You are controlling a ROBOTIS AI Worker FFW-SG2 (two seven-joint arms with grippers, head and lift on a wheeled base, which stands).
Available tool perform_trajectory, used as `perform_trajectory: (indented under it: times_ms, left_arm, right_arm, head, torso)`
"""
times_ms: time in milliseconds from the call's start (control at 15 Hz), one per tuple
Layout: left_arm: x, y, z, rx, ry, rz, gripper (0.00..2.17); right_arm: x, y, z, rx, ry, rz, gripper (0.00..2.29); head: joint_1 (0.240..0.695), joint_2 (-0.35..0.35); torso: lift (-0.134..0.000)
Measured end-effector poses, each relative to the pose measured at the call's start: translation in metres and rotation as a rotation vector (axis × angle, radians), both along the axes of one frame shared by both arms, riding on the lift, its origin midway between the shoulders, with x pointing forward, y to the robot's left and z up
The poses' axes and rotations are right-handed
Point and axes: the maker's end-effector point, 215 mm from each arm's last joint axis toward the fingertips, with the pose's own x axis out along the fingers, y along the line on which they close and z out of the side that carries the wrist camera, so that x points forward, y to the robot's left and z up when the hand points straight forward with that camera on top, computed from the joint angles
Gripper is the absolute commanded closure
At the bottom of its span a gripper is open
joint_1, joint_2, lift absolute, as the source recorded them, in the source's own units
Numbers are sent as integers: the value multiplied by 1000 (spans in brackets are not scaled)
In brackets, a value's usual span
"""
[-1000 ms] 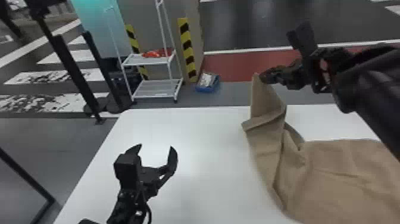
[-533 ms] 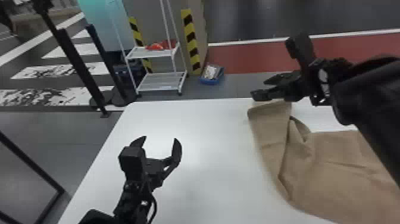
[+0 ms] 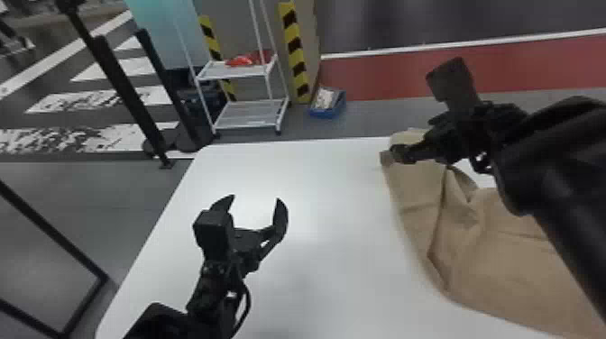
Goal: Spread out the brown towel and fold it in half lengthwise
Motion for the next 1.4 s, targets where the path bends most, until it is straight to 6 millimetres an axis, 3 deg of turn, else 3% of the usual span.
perform_trajectory:
  times_ms: [200,333,467,600,733,867,1400]
  left_arm:
    - [-1,-6,-3,1,6,-9,87]
    - [-2,-6,-4,1,8,-8,87]
    - [-5,-7,-7,0,12,-7,87]
    - [-8,-12,-11,6,16,-14,87]
    - [-9,-14,-12,8,16,-17,87]
    - [-9,-15,-11,7,14,-19,87]
    - [-16,-18,-11,1,2,-21,87]
  right_arm:
    - [28,-29,-41,-176,-106,-153,107]
    - [43,-41,-57,-214,-185,-190,110]
    - [56,-47,-58,-176,-208,-201,198]
    - [67,-36,-42,-67,-186,-164,225]
    - [68,-22,-30,8,-153,-103,225]
    - [66,-19,-33,22,-107,-78,225]
    - [55,-49,-73,-54,57,-129,289]
  head:
    - [689,223]
    - [695,205]
    - [695,198]
    - [688,197]
    - [678,210]
    - [678,214]
    - [695,190]
  torso:
    - [-125]
    - [-125]
    - [-125]
    - [-125]
    - [-125]
    - [-125]
    - [-125]
